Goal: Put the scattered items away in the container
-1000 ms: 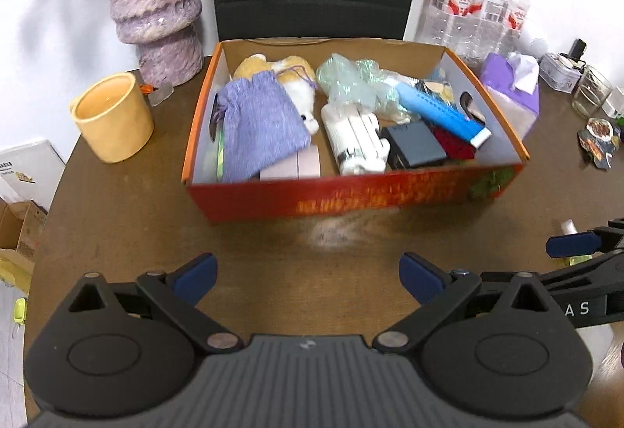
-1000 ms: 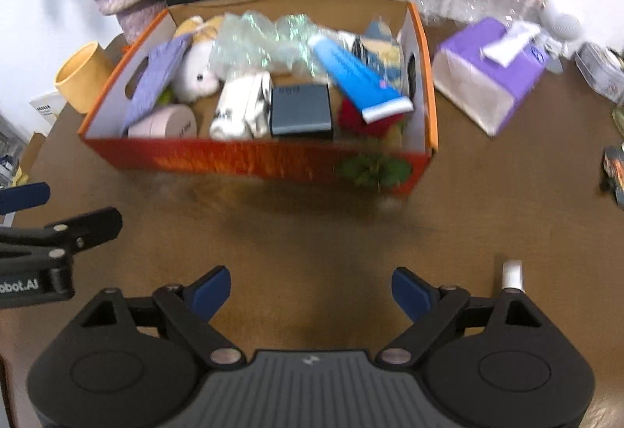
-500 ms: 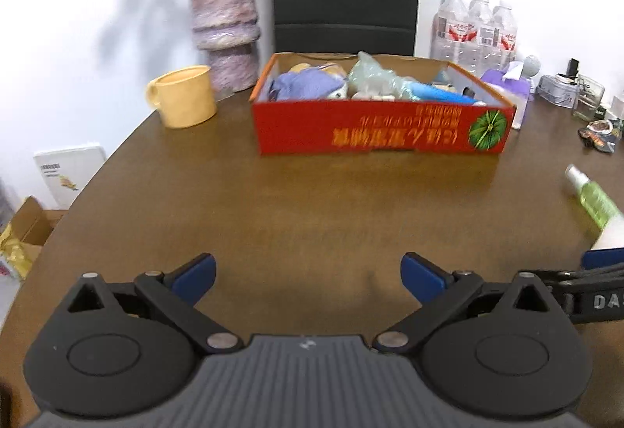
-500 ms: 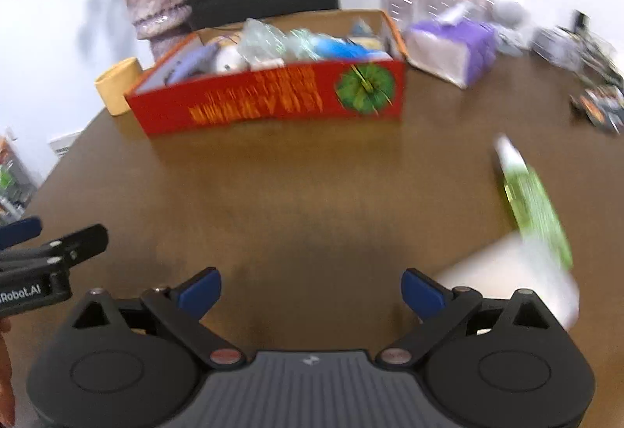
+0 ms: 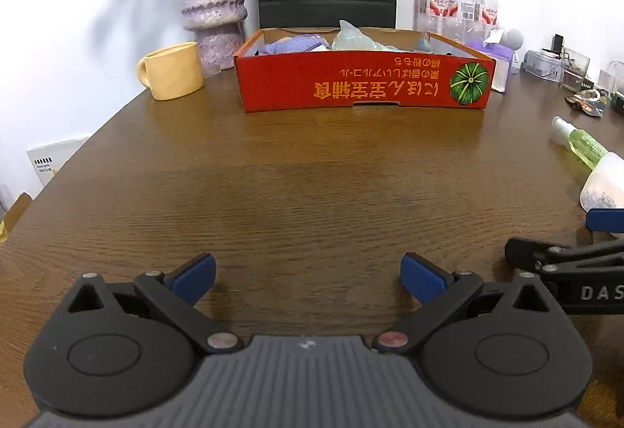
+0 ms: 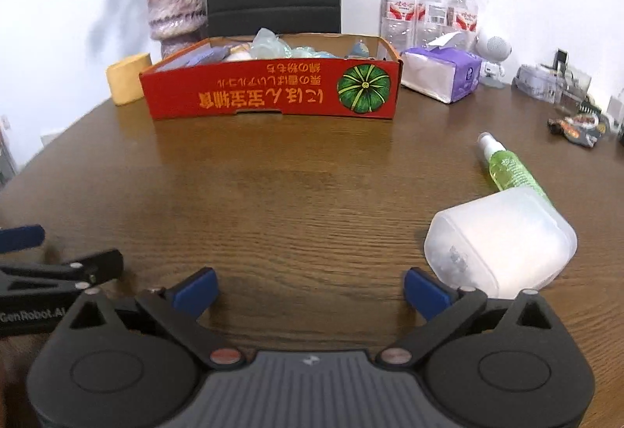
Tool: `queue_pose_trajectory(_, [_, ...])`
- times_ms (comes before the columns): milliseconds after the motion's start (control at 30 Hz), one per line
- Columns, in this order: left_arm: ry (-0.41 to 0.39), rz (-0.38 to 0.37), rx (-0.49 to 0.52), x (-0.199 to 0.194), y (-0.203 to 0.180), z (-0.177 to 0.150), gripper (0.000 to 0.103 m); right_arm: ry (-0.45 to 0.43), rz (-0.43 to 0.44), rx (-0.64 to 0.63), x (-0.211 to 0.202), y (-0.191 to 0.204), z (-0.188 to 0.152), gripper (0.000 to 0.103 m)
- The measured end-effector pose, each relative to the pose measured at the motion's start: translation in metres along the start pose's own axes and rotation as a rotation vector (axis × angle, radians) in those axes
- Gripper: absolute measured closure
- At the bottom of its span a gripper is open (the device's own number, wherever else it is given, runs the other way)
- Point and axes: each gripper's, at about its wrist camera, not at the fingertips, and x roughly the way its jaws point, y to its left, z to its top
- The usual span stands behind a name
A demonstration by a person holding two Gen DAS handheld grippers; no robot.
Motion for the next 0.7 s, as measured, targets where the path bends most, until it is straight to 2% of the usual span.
queue_pose_trajectory(100, [0.012,-0.025,-0.028,0.0031,0.0035,-0.0011,0.000,-0.004,0.002,0.007,0.0008,-0.0009,-0.0008,0.000])
queue_pose_trajectory(700, [0.015,-0.012,-0.037,0.0044,0.0006,-0.0009,0.000,-0.006,-0.003,0.011,0.0013,-0.0011,-0.0010,0.000])
